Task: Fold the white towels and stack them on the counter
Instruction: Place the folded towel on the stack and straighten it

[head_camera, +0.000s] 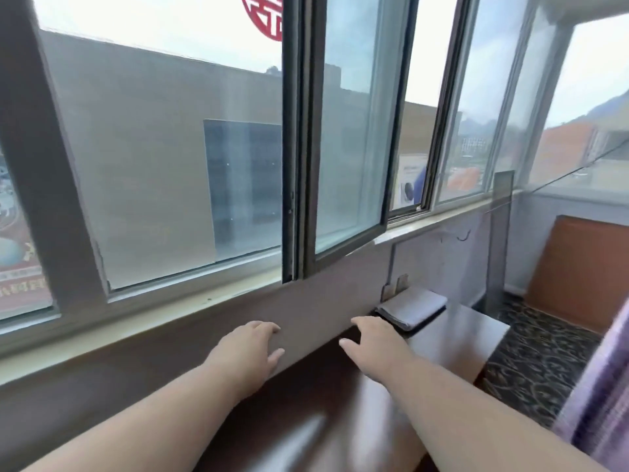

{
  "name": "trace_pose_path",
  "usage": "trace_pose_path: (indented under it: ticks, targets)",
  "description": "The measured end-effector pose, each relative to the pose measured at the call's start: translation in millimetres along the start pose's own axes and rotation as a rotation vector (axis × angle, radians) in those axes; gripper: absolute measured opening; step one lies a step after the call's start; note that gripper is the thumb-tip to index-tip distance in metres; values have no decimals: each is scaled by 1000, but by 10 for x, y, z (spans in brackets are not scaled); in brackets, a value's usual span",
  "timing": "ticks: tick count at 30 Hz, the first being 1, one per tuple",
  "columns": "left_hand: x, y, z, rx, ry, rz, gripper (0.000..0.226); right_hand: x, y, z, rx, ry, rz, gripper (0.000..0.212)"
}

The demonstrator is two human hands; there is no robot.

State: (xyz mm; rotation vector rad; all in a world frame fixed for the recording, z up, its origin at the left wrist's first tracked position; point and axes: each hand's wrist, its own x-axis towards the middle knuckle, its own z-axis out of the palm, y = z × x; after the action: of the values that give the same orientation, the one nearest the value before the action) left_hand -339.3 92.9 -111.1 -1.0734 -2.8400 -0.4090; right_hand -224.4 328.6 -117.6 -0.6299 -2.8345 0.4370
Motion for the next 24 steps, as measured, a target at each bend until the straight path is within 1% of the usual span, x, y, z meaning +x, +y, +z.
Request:
trace_pose_path:
  ticks: [2, 6, 9, 12, 17, 20, 24]
  targets:
    - [145, 502, 109, -8, -10, 36, 50, -102, 470, -234, 0, 18, 18, 61]
    - [358, 1401, 333, -51, 5, 62, 51, -300, 1384, -657, 27, 29, 90, 61]
    - [470, 1955, 507, -98, 2, 72, 51, -426, 1966, -919, 49, 52, 130, 57]
    - [605, 2413, 666, -131, -5, 64, 51, -520, 2420, -1111, 22, 63, 141, 61]
    - [858, 2951, 896, -155, -12, 47, 52, -508, 2939, -1228, 31, 91, 180, 60]
    - [1058, 3111, 1034, -156, 1, 52, 51, -417, 3147, -1211, 20, 103, 195, 59]
    - [1471, 3203, 1206, -149, 7, 67, 55, -155, 3375, -1197, 25, 138, 230, 62]
